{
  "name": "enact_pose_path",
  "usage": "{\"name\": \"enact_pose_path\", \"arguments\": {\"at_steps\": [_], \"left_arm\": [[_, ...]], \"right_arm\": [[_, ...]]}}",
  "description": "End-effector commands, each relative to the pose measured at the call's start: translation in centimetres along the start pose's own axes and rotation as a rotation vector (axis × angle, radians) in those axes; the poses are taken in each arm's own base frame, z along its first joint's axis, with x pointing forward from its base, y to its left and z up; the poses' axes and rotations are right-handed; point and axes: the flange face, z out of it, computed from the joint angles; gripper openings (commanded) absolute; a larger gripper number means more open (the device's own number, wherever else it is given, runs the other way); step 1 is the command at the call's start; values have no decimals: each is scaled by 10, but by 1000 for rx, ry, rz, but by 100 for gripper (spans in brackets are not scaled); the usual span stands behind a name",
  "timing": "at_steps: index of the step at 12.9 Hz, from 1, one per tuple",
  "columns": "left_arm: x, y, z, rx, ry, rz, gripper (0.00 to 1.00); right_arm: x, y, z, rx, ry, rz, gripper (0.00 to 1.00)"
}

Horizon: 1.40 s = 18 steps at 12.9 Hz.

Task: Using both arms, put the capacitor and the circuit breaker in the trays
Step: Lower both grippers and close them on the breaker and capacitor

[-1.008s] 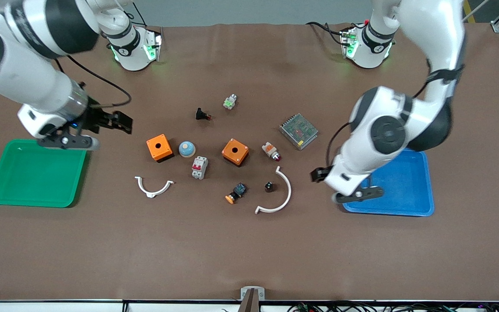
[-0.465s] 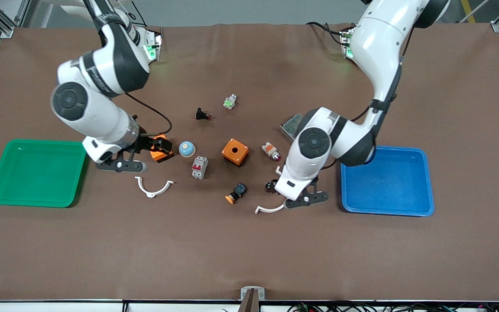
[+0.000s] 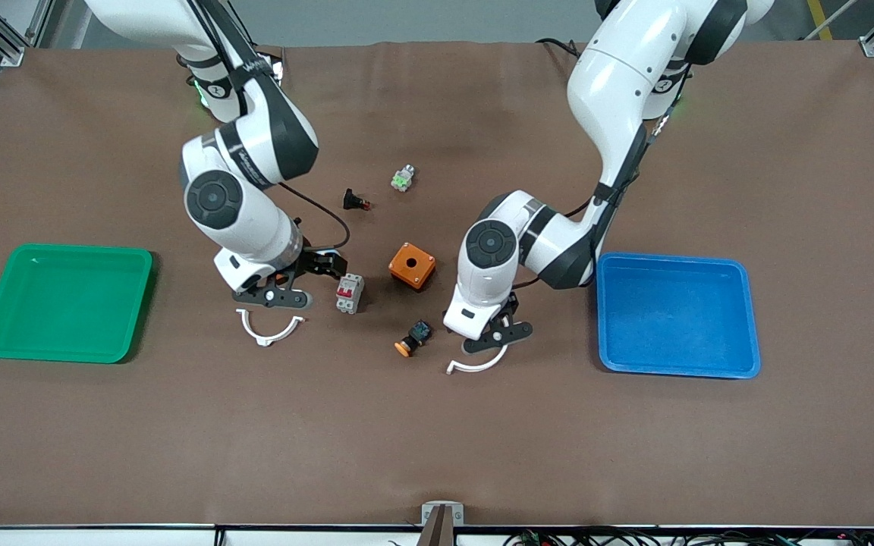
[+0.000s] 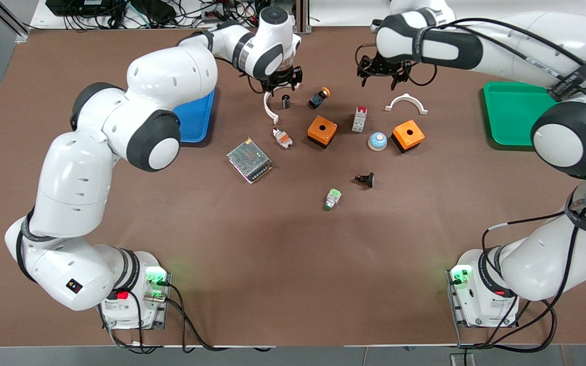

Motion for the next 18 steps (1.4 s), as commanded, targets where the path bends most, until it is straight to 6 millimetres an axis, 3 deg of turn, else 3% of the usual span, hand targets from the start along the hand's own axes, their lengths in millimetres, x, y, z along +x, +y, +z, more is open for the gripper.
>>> {"name": "enact_pose_path", "arguments": {"at_steps": [1,8,9,12,14,16,18], "left_arm": [[-5,8,16,6,26,-11,74],[-8,7,34,8,21,-11,61],[-8,7,34,8,21,-14,56],[-10,7,36,10,18,-25,23],[-10,7,36,10,18,-27,6],[-1,4,25,4,25,-40,1],[19,-3,-3,-19,49,-64,1]], "right_arm": [[-1,-13,23,1,-7,20,99],[1,-16,76,-29,-43,41,99],[2,-16,83,-29,-45,42,99],[6,-17,100,-23,-32,45,97],[9,-19,106,-25,-35,44,85],[10,-20,110,-24,-32,44,78],[10,-20,115,-22,-27,43,73]]}}
